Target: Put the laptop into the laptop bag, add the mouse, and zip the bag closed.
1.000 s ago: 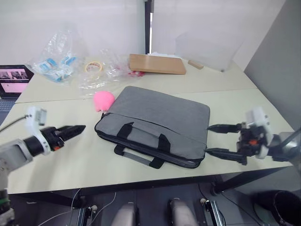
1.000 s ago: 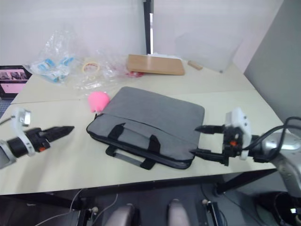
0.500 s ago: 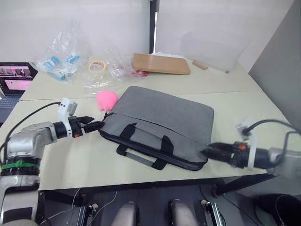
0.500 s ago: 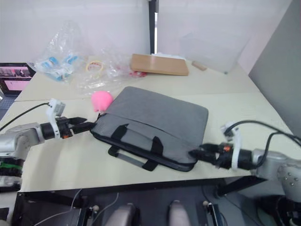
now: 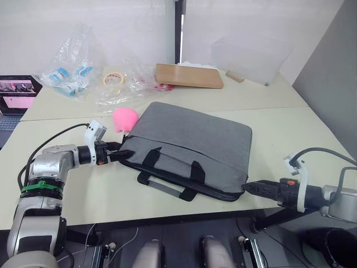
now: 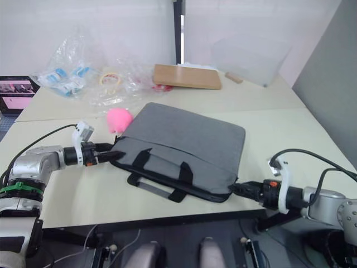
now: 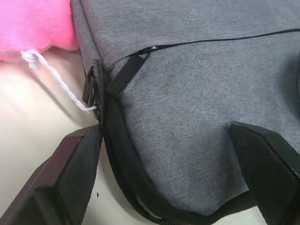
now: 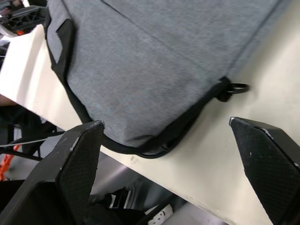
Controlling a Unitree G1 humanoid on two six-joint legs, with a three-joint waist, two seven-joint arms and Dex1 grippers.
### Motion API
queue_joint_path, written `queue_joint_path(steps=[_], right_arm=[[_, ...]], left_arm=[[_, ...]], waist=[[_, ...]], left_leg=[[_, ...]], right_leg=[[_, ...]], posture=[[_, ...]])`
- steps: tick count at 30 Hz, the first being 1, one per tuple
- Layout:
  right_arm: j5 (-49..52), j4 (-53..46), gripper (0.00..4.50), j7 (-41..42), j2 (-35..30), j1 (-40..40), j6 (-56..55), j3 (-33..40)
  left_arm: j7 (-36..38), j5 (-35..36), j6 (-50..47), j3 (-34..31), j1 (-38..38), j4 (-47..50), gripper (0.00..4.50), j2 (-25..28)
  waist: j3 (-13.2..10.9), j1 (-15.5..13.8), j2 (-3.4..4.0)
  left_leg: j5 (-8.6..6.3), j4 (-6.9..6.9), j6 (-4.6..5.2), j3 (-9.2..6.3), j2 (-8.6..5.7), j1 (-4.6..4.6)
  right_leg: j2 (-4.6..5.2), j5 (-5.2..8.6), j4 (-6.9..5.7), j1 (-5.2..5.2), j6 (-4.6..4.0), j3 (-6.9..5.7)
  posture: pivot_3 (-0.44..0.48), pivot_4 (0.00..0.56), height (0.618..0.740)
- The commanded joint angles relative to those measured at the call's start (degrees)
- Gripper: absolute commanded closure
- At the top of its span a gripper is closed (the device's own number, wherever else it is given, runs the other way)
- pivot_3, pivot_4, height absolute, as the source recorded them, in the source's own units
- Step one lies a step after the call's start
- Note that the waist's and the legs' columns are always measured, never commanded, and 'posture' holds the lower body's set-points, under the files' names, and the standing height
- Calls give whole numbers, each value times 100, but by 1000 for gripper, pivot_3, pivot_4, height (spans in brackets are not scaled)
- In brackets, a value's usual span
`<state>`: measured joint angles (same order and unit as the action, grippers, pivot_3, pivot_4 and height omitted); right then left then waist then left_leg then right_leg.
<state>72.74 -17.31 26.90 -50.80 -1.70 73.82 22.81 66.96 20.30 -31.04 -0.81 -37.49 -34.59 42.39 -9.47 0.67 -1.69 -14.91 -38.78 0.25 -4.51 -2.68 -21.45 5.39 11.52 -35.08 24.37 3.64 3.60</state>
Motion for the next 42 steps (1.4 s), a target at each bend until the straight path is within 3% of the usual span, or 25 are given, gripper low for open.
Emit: queue_joint_path(steps=[1,4,7,13,14,15,18,28,42], right_arm=[[230,97,0,-325,294,-326,45,-46],[168,161,0,-536,501,-516,79,-180],[278,194,774,-729,692,-643,100,-212],[254,179,2818,-900,783,-713,171,-279],[253,182,3304,-897,783,-714,181,-270],[262,213,3304,-899,780,-730,197,-247],[100,384,4426,-835,701,-908,124,-229],[-663,970,4472,-533,652,-1765,-27,-526],[-1832,1728,4472,-336,1044,-2617,-294,-757]], left_arm=[[45,-87,98,-18,-91,15,569,-47],[40,-111,98,-61,-132,-21,1506,-60],[88,-98,37,-122,-118,43,2494,1],[115,-3,-127,-236,105,356,4424,63],[115,15,-163,-256,157,423,4500,70],[103,40,-199,-285,223,505,4500,78],[18,294,-578,-498,616,1122,4500,94],[-729,866,-1451,-1099,1736,2835,4500,-49],[-1252,1150,-1679,-1233,2327,3671,4500,-125]], waist=[[0,0,0],[0,2,0],[0,-9,0],[0,4,1],[0,5,1],[0,7,1],[0,35,1],[0,76,3],[0,55,4]], left_leg=[[0,-1,0,0,1,0],[0,-1,0,0,6,5],[0,0,0,-2,6,3],[-1,2,2,-3,6,2],[-1,2,2,-3,7,1],[-1,2,2,-3,7,1],[-3,3,4,-3,9,3],[-8,4,12,-4,23,7],[-8,4,11,9,23,9]], right_leg=[[1,0,0,0,0,0],[0,0,-2,-4,0,1],[0,0,-1,-3,0,1],[0,-1,0,0,1,2],[0,-1,-1,1,1,2],[0,-1,0,1,1,2],[0,-1,1,1,1,2],[-6,-1,2,9,0,14],[-8,-3,2,8,-3,16]], posture=[[0,150,740],[0,150,740],[0,150,740],[0,150,740],[0,150,740],[0,150,740],[0,150,740],[0,150,740],[0,150,740]])
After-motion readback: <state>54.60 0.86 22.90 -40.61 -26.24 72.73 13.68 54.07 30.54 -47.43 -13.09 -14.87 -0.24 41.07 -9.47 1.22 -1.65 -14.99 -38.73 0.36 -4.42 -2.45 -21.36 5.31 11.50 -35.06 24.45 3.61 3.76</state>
